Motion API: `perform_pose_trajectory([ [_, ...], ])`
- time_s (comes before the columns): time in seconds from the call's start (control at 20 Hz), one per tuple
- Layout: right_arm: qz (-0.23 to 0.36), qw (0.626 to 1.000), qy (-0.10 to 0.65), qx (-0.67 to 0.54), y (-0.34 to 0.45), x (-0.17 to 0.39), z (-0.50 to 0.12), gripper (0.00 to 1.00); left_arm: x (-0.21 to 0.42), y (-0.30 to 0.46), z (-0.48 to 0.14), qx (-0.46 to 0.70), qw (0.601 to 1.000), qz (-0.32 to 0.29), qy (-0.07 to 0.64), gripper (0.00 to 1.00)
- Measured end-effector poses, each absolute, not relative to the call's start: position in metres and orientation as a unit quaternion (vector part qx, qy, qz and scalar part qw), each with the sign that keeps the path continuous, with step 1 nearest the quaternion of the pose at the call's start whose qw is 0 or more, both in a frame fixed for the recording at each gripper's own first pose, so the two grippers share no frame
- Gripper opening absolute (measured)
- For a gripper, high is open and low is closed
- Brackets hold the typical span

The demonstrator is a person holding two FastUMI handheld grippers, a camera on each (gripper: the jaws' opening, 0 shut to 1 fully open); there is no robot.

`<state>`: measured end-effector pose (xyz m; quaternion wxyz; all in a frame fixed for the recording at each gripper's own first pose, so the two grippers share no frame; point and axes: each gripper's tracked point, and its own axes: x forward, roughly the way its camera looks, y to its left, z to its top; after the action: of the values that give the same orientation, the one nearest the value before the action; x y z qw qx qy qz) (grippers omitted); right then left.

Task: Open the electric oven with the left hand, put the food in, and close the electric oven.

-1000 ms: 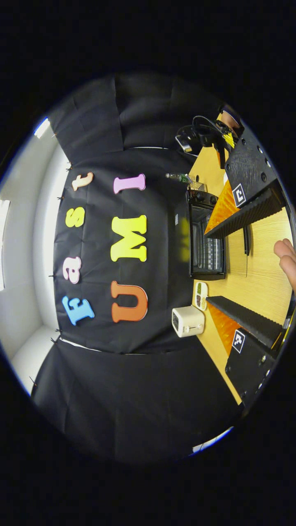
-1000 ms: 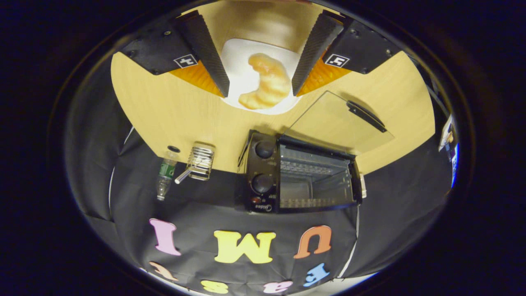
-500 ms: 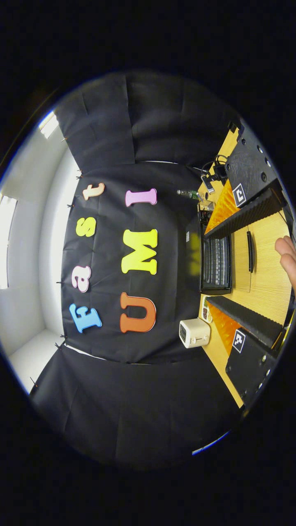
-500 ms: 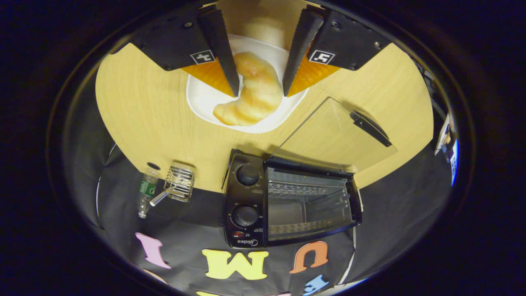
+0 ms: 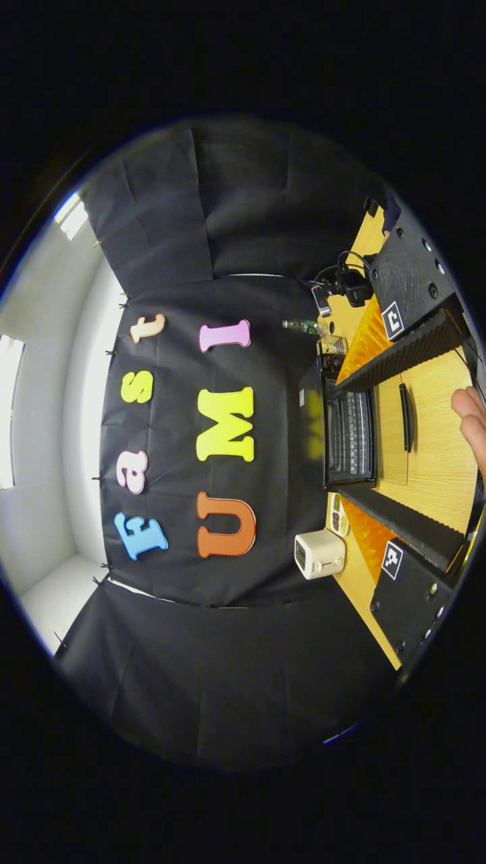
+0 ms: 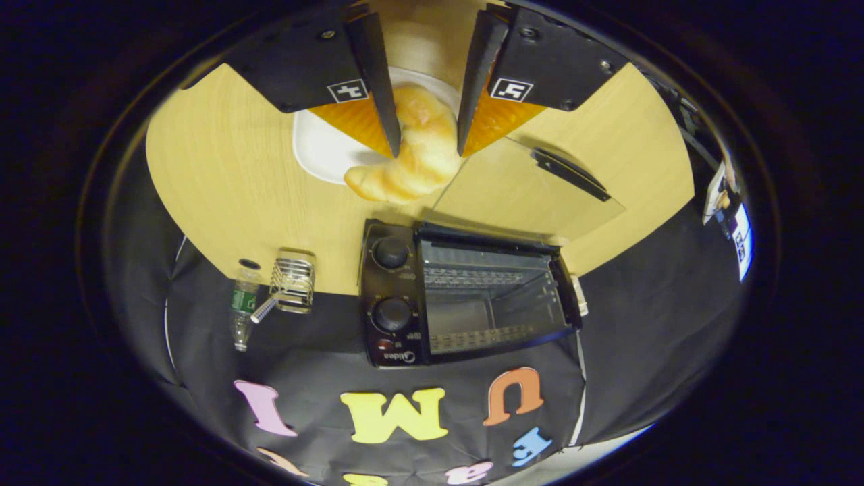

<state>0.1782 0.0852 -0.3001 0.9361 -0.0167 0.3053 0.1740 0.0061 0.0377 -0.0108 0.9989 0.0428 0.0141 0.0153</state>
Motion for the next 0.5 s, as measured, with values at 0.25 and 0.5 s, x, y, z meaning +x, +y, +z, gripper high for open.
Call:
perform_pose_trajectory([
  [0.25, 0.222, 0.939, 0.258, 0.046, 0.151, 0.198, -0.261, 0.52, 0.008, 0.046, -0.007, 0.049, 0.999, 0.02, 0.013, 0.92],
  [0.5, 0.168, 0.952, 0.218, 0.135, 0.192, 0.25, -0.238, 0.5, 0.017, 0.066, -0.009, 0.042, 0.998, 0.033, 0.015, 0.92],
])
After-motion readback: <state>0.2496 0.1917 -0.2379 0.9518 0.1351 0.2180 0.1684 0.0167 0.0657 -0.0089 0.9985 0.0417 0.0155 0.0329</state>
